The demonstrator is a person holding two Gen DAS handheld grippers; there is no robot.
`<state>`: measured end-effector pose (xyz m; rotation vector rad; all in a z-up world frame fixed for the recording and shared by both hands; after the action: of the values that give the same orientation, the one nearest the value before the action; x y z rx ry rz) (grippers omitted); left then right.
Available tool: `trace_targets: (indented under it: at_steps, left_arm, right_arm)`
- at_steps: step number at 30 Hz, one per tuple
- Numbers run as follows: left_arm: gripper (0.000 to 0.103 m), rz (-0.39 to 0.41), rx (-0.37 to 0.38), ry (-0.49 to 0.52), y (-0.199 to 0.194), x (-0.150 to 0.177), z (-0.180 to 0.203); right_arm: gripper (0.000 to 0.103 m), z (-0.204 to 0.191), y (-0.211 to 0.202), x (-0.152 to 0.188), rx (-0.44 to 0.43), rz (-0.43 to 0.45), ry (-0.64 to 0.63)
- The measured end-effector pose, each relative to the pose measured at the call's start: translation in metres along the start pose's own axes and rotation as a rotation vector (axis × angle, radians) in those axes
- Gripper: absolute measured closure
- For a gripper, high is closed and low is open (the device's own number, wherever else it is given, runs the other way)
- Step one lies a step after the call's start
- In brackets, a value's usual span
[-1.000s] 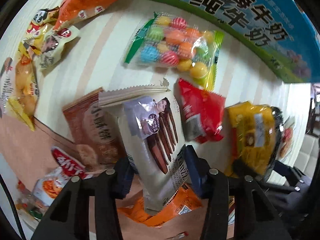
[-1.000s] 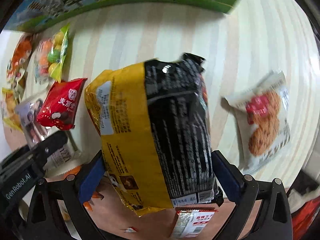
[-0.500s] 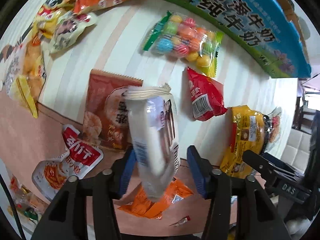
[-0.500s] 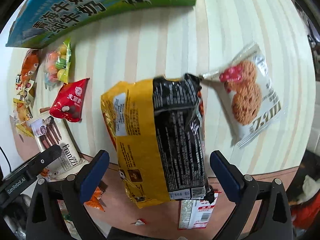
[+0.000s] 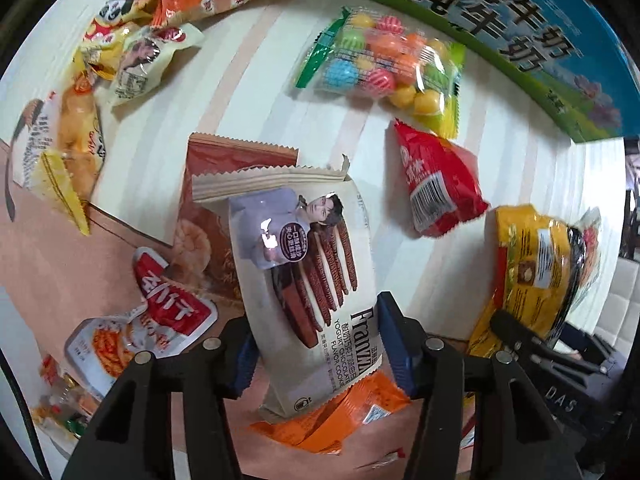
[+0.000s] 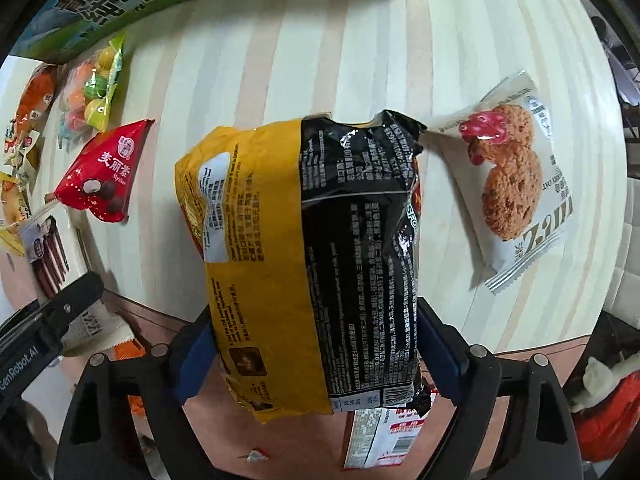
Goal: Organize snacks
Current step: 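Carry both packets into the cardboard box and open both grippers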
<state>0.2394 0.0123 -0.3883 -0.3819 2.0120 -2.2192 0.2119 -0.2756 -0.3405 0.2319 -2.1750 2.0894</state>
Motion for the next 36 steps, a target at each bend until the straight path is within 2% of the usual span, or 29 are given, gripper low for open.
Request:
trace_targets:
  at_steps: [1,2,4,8,10,13,17,19,22,25,27,32,36]
  left_arm:
    - [0.052,0.005,-0.008,0.006,-0.009,0.007,0.016]
    - [0.052,0.010,-0.014,0.020,-0.012,0.010,0.016]
    - [0.052,0.020,-0.020,0.030,-0.030,0.034,0.046]
    - [0.052,0.056,-0.013,0.045,-0.067,0.067,0.048]
    - [0.052,0.078,-0.004,0.050,-0.094,0.074,0.062]
    - [0.052,0.127,0.028,0.071,-0.134,0.085,0.068]
    - [0.052,0.227,0.083,0.130,-0.206,0.082,0.085]
    - [0.052,0.275,0.116,0.168,-0.240,0.064,0.101]
    - [0.051,0.302,0.171,0.231,-0.277,0.030,0.116]
    - [0.051,0.307,0.190,0.276,-0.292,-0.020,0.127]
    - [0.051,0.305,0.187,0.310,-0.299,-0.058,0.136]
    - [0.051,0.218,0.238,0.325,-0.272,-0.158,0.136]
    - [0.051,0.135,0.265,0.344,-0.237,-0.212,0.137]
  right_arm:
    - [0.013,0.000,-0.002,0.002,-0.005,0.009,0.003]
    - [0.013,0.001,-0.004,0.002,-0.013,0.014,0.013]
    - [0.013,0.022,-0.019,0.024,-0.034,0.012,0.028]
    - [0.013,0.043,-0.025,0.032,-0.114,0.005,0.073]
    - [0.013,0.049,-0.039,0.038,-0.184,0.002,0.099]
    - [0.013,0.054,-0.071,0.045,-0.285,0.022,0.123]
    - [0.013,0.057,-0.130,0.047,-0.351,0.099,0.118]
    - [0.013,0.056,-0.163,0.040,-0.385,0.148,0.117]
    - [0.013,0.053,-0.209,0.019,-0.423,0.224,0.117]
    - [0.013,0.046,-0.247,-0.017,-0.443,0.272,0.133]
    - [0.013,0.037,-0.264,-0.049,-0.423,0.305,0.148]
    - [0.013,0.012,-0.270,-0.152,-0.356,0.315,0.204]
    - [0.013,-0.009,-0.243,-0.223,-0.290,0.289,0.204]
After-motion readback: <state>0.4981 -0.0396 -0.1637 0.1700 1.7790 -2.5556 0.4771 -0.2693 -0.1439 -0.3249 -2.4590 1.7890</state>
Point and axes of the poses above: each gripper's, at about its wrist camera, not at the fingertips, and y roughly the way its jaws point, z to its right, x to its underside, the point moved 2 cm from there along y, roughly the way its jaws point, and after that the axes turned 2 degrees about y, right-handed, at the moved point
